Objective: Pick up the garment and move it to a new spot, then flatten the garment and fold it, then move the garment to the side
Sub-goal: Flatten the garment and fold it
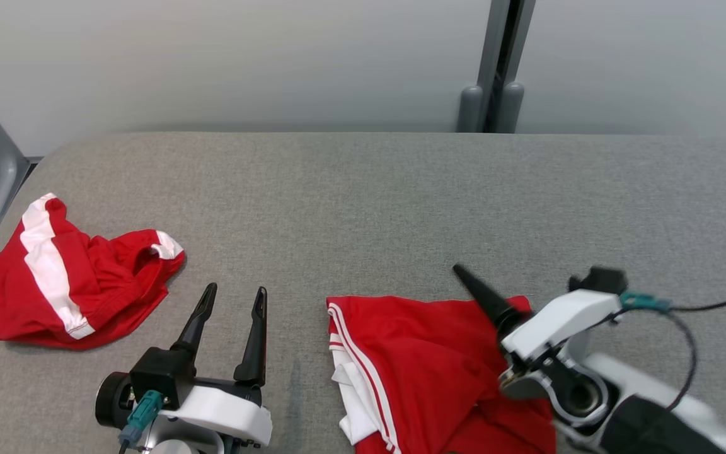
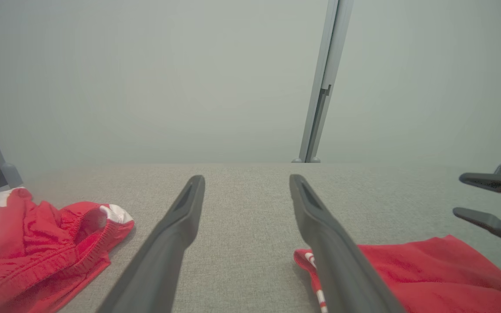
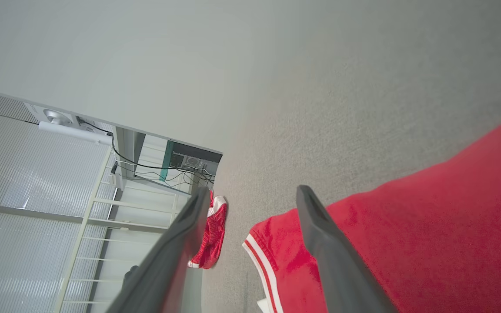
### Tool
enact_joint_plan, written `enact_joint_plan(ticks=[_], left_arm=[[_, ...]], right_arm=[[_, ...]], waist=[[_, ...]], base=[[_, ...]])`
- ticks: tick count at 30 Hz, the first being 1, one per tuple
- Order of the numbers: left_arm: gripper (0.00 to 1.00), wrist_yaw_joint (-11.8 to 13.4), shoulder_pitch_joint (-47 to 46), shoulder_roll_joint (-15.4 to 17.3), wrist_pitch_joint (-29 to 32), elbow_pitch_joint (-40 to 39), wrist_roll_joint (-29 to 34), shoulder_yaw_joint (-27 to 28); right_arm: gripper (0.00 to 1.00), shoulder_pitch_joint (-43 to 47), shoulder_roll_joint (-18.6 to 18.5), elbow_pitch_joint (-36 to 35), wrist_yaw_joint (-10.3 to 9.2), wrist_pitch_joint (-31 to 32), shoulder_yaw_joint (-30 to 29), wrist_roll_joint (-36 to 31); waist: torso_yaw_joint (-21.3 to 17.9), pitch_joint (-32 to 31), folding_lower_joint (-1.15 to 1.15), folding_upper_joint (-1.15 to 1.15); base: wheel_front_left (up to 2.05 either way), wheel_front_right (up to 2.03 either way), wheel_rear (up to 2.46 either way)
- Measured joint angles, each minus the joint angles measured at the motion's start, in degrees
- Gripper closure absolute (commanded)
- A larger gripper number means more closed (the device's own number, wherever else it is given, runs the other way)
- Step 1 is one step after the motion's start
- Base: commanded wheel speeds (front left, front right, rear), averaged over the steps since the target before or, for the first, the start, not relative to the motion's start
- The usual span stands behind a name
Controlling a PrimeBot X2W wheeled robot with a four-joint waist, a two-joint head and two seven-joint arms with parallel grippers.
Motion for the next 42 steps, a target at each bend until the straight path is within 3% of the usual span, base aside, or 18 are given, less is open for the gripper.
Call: enact_joint_plan(ticks=[3, 5, 9, 10, 11, 12, 13, 14, 17, 22, 25, 29, 35, 42], left_arm=[[0.00, 0.01, 0.15, 0.02, 0.00, -0.21, 0.13, 0.25], [0.00, 0.01, 0.20, 0.01, 0.00, -0.40, 0.34, 0.48], [0.00, 0.01, 0.37, 0.02, -0.01, -1.42, 0.11, 0.88], [0.00, 0.01, 0.33, -0.01, 0.00, -1.70, 0.10, 0.87], [0.00, 0.01, 0.33, -0.01, 0.00, -1.70, 0.10, 0.87], [0.00, 0.01, 0.34, -0.04, 0.00, -2.09, 0.00, 0.85], [0.00, 0.01, 0.32, -0.02, 0.00, -2.36, -0.13, 0.88], [0.00, 0.01, 0.32, -0.02, 0.00, -2.36, -0.13, 0.88], [0.00, 0.05, 0.30, 0.02, -0.01, -3.11, -0.52, 0.88], [0.00, 0.07, 0.27, 0.02, 0.00, -3.76, -0.73, 0.35], [0.00, 0.07, 0.30, 0.01, 0.00, -3.90, -0.80, 0.25], [0.00, 0.07, 0.50, 0.01, -0.01, -3.98, -0.81, 0.09], [0.00, -0.14, 1.47, 0.01, 0.00, -3.65, -0.71, -0.31], [0.00, -0.27, 1.45, 0.01, 0.00, -3.28, -0.68, -0.63]], right_arm=[[0.00, -3.63, -5.13, -2.90, 0.00, -1.02, 1.57, -0.54], [0.00, -6.37, -8.98, -2.55, 0.00, -1.04, 0.63, -5.93], [0.00, -12.52, -15.75, 4.14, -0.01, -1.45, -8.13, -34.29], [0.00, -12.18, -15.82, 4.97, -0.01, -1.45, -11.33, -40.99], [0.00, -12.18, -15.82, 4.97, -0.01, -1.45, -11.33, -40.99], [0.00, -9.37, -14.39, 4.65, 0.00, -1.45, -19.01, -51.52], [0.00, -7.20, -13.45, 3.88, 0.00, -1.45, -23.01, -56.32], [0.00, -7.20, -13.45, 3.88, 0.00, -1.45, -23.01, -56.32], [0.00, 1.16, -10.78, -0.91, 0.01, -1.45, -35.74, -70.75], [0.00, 18.19, -2.18, -11.39, 0.02, -1.44, -52.37, -89.58], [0.00, 25.63, 3.20, -16.97, 0.01, -1.44, -57.56, -95.23], [0.00, 30.87, 6.60, -20.49, 0.02, -1.45, -58.81, -99.75], [0.00, 33.07, 8.27, -22.15, 0.02, -1.45, -59.27, -101.99], [0.00, 33.44, 7.80, -21.98, 0.02, -1.45, -57.87, -102.00]], waist=[[-0.76, -0.52, 0.00, 0.00], [-1.24, -0.74, 0.00, 0.00], [-2.07, -0.72, 0.00, 0.00], [-2.17, -0.60, 0.00, 0.00], [-2.17, -0.60, 0.00, 0.00], [-2.29, -0.35, 0.00, 0.00], [-2.32, -0.23, 0.00, 0.00], [-2.32, -0.23, 0.00, 0.00], [-2.33, 0.22, 0.00, 0.00], [-2.06, 0.93, 0.00, 0.00], [-2.02, 1.14, 0.00, 0.00], [-2.30, 1.13, 0.00, 0.00], [-2.51, 0.94, 0.00, 0.00], [-1.79, 1.02, 0.00, 0.00]], base=[[0.00, 0.00, 0.00], [0.00, 0.00, 0.00], [0.00, 0.00, 0.00], [0.00, 0.00, 0.00], [0.00, 0.00, 0.00], [0.00, 0.00, 0.00], [0.00, 0.00, 0.00], [0.00, 0.00, 0.00], [0.00, 0.00, 0.00], [0.00, 0.00, 0.00], [0.00, 0.00, 0.00], [0.00, 0.00, 0.00], [0.00, 0.00, 0.00], [0.00, 0.00, 0.00]])
